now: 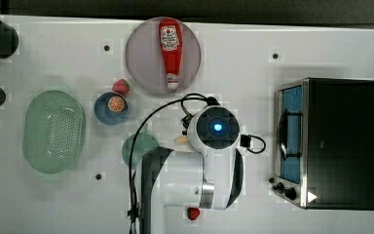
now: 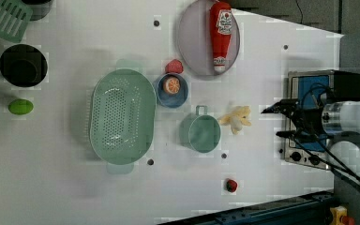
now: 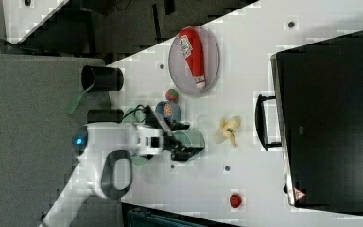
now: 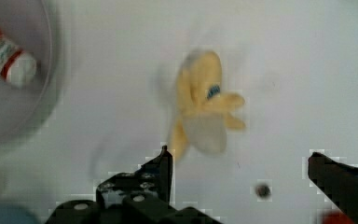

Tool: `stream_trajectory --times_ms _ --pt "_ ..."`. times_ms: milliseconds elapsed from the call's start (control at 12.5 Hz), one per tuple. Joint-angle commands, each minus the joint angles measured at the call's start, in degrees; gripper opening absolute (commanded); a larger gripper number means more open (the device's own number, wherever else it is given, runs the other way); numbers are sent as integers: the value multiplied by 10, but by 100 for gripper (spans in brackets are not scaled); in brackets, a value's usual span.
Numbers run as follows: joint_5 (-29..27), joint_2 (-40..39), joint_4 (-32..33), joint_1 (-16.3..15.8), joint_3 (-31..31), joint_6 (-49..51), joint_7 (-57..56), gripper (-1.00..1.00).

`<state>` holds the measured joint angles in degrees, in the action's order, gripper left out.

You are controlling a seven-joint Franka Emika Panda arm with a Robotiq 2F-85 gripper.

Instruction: Pick banana from table and place on oven.

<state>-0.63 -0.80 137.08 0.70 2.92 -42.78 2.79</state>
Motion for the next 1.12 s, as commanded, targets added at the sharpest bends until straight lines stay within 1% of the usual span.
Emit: stream_trajectory --times_ms 80,480,720,800,1120 --pt "3 -29 33 1 5 -88 20 100" --pt "3 -137 34 -1 4 -201 22 100" --pt "3 -177 36 -1 1 -246 22 100" --pt "3 -183 36 -1 -2 -252 22 93" --pt "2 -183 36 -1 -3 -252 25 -5"
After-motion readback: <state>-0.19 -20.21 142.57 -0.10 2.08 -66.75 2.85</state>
